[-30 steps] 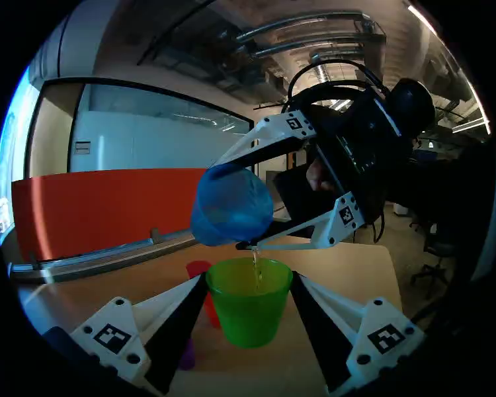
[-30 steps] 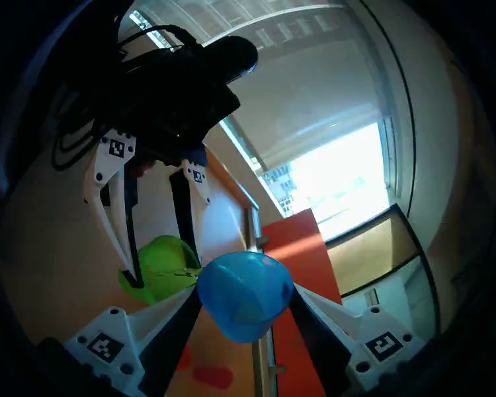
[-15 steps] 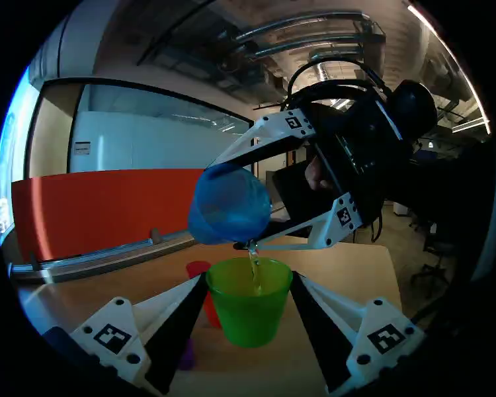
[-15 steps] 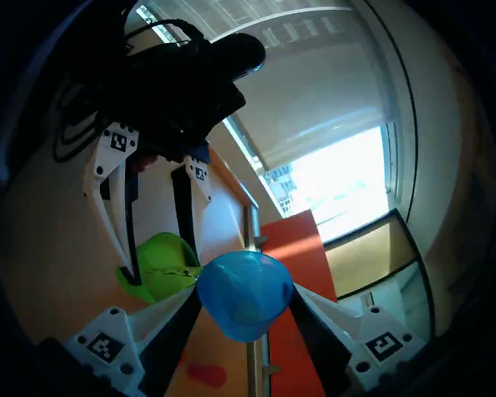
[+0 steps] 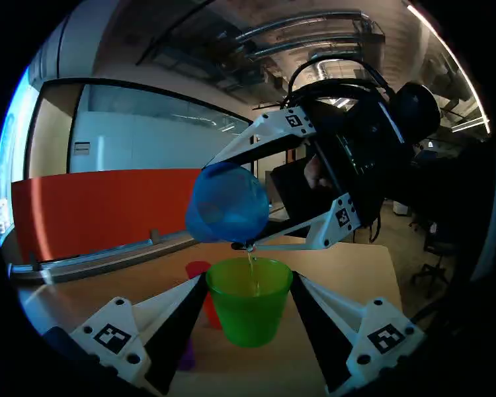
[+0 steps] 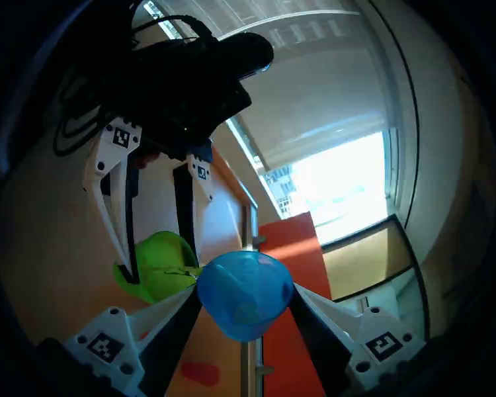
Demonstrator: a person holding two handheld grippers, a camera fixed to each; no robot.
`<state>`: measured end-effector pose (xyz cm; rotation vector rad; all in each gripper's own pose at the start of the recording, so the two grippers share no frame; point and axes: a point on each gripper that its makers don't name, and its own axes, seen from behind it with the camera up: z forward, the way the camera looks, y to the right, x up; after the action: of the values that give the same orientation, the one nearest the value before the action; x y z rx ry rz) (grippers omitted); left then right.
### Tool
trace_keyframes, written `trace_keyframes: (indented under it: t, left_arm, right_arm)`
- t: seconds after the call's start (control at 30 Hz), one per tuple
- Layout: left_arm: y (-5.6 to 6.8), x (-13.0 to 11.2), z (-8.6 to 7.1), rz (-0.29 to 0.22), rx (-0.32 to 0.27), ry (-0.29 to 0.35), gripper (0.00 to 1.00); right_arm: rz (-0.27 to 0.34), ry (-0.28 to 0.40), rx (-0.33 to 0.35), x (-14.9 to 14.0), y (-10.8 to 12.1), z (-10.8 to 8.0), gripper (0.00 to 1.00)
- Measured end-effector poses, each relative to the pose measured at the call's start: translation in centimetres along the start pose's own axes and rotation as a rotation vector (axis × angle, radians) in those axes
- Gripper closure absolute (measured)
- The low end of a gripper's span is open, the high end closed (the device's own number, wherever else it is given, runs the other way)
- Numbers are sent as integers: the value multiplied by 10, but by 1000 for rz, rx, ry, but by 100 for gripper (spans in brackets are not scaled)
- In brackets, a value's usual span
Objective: Pour water
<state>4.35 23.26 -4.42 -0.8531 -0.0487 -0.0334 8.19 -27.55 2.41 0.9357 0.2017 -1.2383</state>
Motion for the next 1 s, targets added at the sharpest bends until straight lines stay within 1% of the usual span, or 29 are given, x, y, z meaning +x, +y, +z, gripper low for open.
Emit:
trace_keyframes:
  t: [0.77, 1.0]
  left_arm:
    - [4, -3, 3, 2, -10, -5, 11]
    - [3, -3, 3, 0, -10, -4, 11]
  right_arm:
    - [-78, -12, -11, -2, 6, 2, 8]
    - [-111, -20, -16, -4, 8, 4, 8]
